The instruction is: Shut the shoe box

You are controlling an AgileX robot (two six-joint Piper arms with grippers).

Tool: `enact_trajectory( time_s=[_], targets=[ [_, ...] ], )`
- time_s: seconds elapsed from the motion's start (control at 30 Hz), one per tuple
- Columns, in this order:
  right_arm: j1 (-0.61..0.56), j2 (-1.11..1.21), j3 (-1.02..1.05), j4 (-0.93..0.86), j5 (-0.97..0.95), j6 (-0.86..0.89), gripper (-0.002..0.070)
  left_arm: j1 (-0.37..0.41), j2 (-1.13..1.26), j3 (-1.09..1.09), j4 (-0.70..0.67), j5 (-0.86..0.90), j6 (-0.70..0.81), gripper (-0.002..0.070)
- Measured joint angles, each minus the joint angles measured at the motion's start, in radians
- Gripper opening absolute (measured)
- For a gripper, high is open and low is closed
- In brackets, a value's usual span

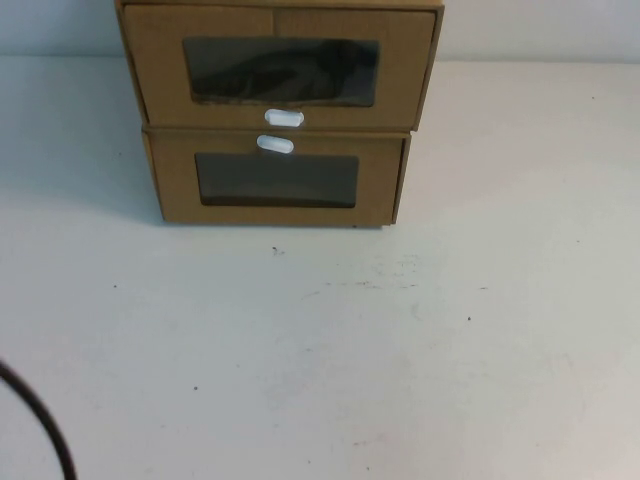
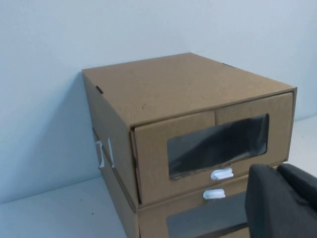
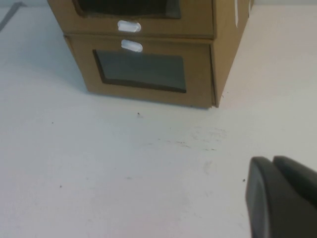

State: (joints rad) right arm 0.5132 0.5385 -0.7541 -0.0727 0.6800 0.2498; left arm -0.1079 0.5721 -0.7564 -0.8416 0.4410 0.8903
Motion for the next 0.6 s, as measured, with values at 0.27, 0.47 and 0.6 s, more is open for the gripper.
enact_trajectory(
  time_s=[0.27,0.47,0.6],
  targets=[
    [-0.001,-0.160,0.281,0.003,-0.302,0.017,-0.0013,0.000,-0.338,0.364,-0.016,-0.099,0.033,-0.0005],
    [-0.001,-0.172,0.426,0.065,-0.486,0.021,-0.0013,0.000,-0.510,0.596,-0.052,-0.170,0.033,-0.0005],
    [-0.001,-0.172,0.491,0.085,-0.577,0.021,-0.0013,0.000,-0.534,0.734,-0.106,-0.251,0.033,-0.0005]
  ],
)
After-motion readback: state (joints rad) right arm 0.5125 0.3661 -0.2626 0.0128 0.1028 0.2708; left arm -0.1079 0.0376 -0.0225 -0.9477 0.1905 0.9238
